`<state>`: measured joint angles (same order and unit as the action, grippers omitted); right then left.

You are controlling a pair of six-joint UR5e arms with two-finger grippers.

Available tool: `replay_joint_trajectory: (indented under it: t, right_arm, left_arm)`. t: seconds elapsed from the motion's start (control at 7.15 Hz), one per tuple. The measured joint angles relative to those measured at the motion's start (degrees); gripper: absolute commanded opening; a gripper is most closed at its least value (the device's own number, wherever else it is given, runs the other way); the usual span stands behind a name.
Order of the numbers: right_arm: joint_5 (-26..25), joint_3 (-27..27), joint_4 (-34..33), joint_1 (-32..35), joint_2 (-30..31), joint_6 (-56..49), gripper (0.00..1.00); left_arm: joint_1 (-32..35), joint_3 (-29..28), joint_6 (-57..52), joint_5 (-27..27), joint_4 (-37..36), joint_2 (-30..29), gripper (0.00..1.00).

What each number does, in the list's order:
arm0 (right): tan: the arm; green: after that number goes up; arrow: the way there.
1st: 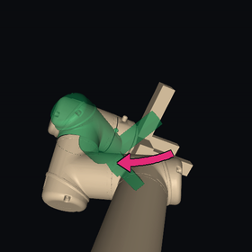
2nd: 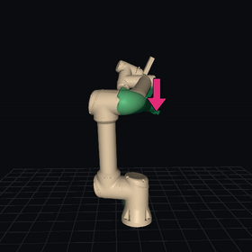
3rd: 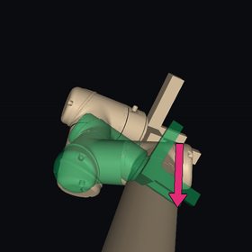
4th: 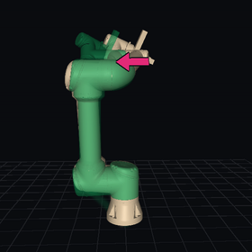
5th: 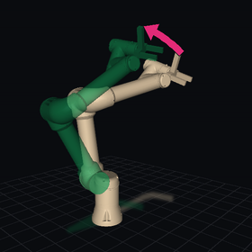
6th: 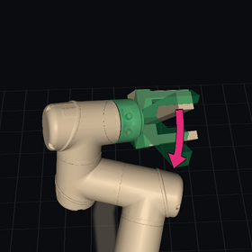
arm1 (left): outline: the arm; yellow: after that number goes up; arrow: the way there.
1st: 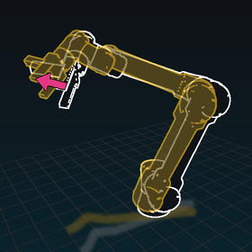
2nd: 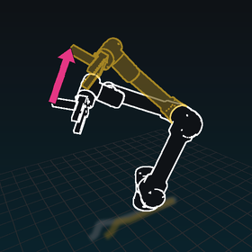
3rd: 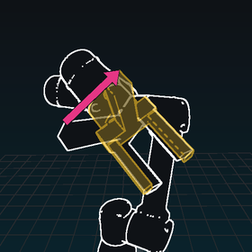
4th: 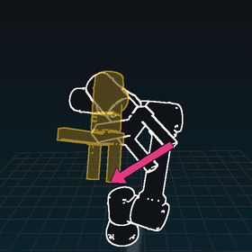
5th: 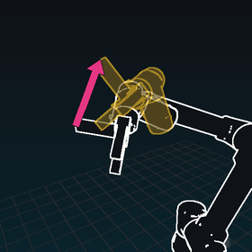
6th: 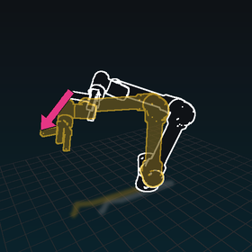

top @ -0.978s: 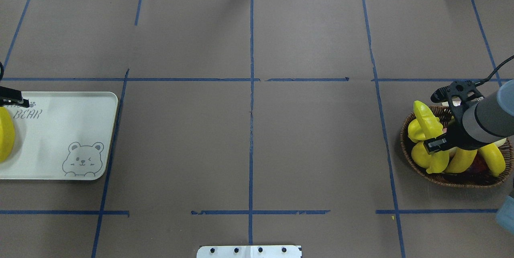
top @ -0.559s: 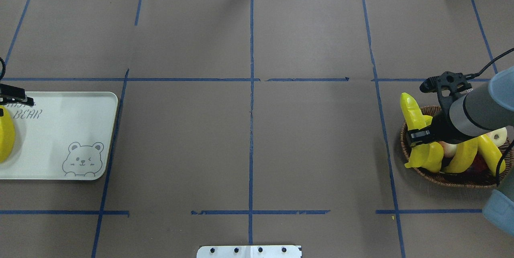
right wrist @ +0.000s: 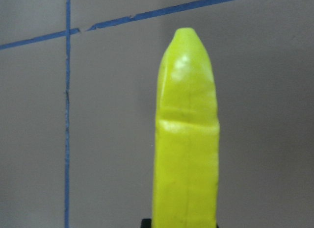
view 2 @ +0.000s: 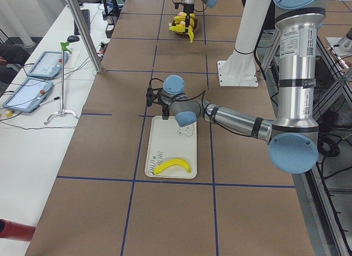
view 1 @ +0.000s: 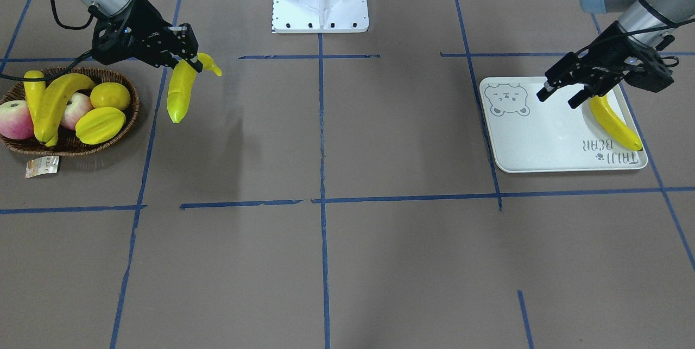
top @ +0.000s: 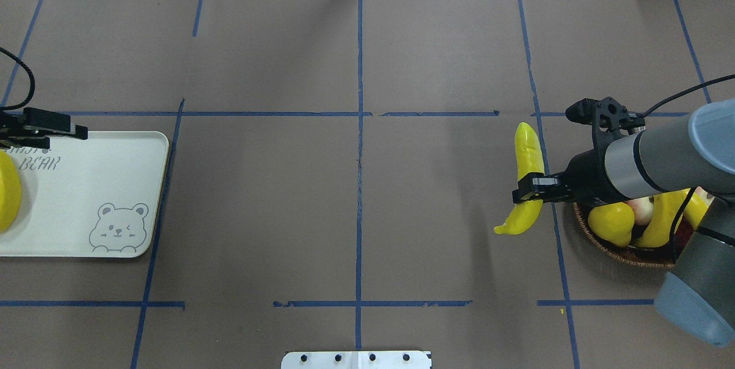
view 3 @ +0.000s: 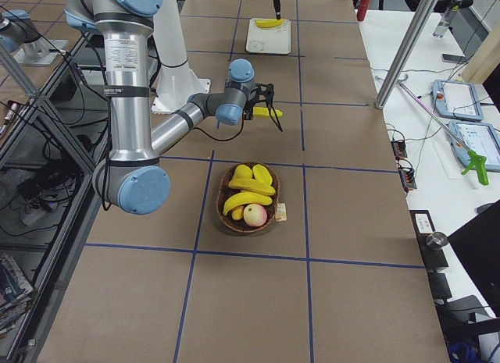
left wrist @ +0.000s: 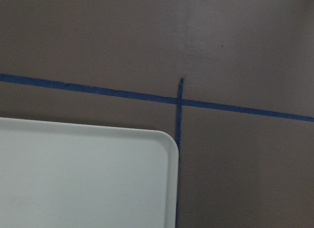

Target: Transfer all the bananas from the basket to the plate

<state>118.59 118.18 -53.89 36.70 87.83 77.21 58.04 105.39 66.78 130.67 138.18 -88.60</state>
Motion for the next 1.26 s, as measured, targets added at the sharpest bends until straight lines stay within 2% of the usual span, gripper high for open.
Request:
replay_joint_trajectory:
  t: [0.14, 0.42, 0.84, 1.26]
  right_arm:
    - [-1.83, -2.10, 6.19, -1.67, -0.69, 3.74, 0.13]
    - [-7.46, -3.69, 11.01, -5.76, -3.23, 9.05, 0.15]
    - [-13.25, -4.33, 11.72, -10.89, -7.44, 13.43, 0.15]
    - [-18.84, -6.94, 11.71, -15.47, -13.50, 14.83, 0.16]
  left_arm:
    - [-1.87, 0.10, 5.32, 0.00, 0.27, -3.62, 1.00]
    - [-7.20, 0.15, 17.19, -0.38, 0.50, -10.98, 1.00]
    - [-12.26, 0.07, 25.80, -1.66, 0.46, -18.96, 1.00]
    - [-17.07, -0.53, 30.07, -6.79, 0.01, -25.38, 1.00]
